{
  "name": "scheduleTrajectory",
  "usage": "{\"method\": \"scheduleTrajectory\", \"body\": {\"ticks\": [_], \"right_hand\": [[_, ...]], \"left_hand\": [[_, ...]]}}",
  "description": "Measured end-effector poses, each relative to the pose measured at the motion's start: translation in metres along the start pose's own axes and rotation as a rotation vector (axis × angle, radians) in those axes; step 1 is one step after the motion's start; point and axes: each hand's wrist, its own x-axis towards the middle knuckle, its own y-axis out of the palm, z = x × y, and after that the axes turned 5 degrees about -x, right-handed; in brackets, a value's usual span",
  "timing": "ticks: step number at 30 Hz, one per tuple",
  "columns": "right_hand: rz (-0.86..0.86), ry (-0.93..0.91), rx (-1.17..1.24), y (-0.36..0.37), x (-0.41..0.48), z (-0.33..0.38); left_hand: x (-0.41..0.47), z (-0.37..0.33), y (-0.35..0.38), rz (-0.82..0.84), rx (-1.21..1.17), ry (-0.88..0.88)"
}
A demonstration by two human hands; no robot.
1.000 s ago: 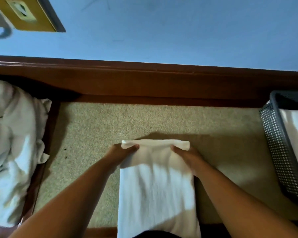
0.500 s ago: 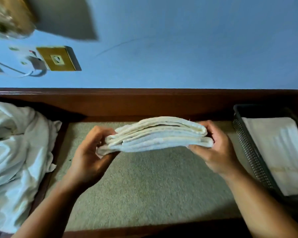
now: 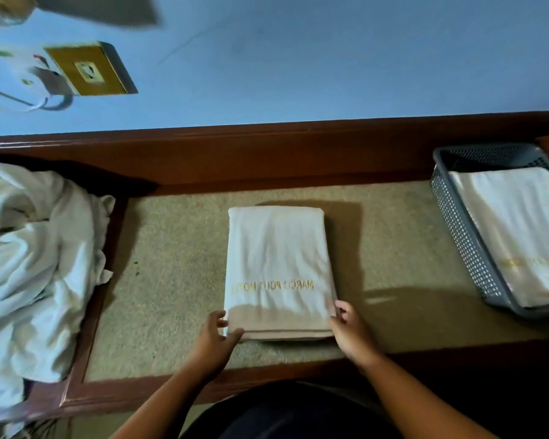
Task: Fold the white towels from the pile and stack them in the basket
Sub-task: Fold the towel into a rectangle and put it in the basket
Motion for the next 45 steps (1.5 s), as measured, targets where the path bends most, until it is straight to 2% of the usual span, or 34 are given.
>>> {"method": "scheduleTrajectory", "body": {"ticks": [3, 5, 7, 10, 14, 17, 20, 23, 25, 28, 33, 38, 42, 45], "right_hand": [[0.014, 0.111, 0.032, -0.004, 0.005, 0.011], [0.073, 0.138, -0.034, -0.006, 0.003, 0.013], [0.105, 0.167, -0.073, -0.007, 0.000, 0.013], [0.070, 0.179, -0.046, -0.007, -0.003, 0.013], [-0.027, 0.212, -0.084, -0.001, -0.004, 0.010], [0.026, 0.255, 0.000, 0.007, 0.006, 0.005], [0.129, 0.254, 0.033, 0.000, 0.012, 0.015], [0.116, 0.183, 0.116, -0.020, 0.000, 0.037], [0.095, 0.151, 0.271, -0.042, -0.010, 0.053], [0.071, 0.136, 0.522, -0.081, -0.028, 0.077], [-0.003, 0.088, 0.866, -0.166, -0.067, 0.099], [-0.051, 0.045, 0.985, -0.248, -0.102, 0.084], [-0.072, 0.019, 1.000, -0.313, -0.084, 0.073], [-0.119, -0.114, 1.033, -0.380, -0.058, 0.068]], "left_hand": [[0.017, -0.010, 0.004, -0.047, -0.097, -0.143], [0.021, -0.015, 0.002, -0.039, -0.054, -0.164], [0.020, -0.019, 0.002, -0.015, -0.109, -0.184], [0.015, -0.017, 0.004, -0.005, -0.158, -0.207], [0.012, 0.001, 0.014, -0.131, -0.052, -0.234], [0.021, 0.001, 0.017, -0.131, -0.216, -0.278], [0.023, -0.026, 0.009, 0.032, -0.382, -0.283], [0.010, -0.060, -0.002, 0.125, -0.742, -0.316], [-0.001, -0.090, -0.006, 0.163, -0.974, -0.291], [-0.027, -0.146, -0.012, 0.236, -1.125, -0.239], [-0.083, -0.225, -0.005, 0.383, -1.116, -0.162], [-0.128, -0.288, 0.034, 0.553, -1.160, -0.142], [-0.129, -0.345, 0.083, 0.577, -1.150, -0.100], [-0.127, -0.401, 0.126, 0.568, -1.133, 0.043]]}}
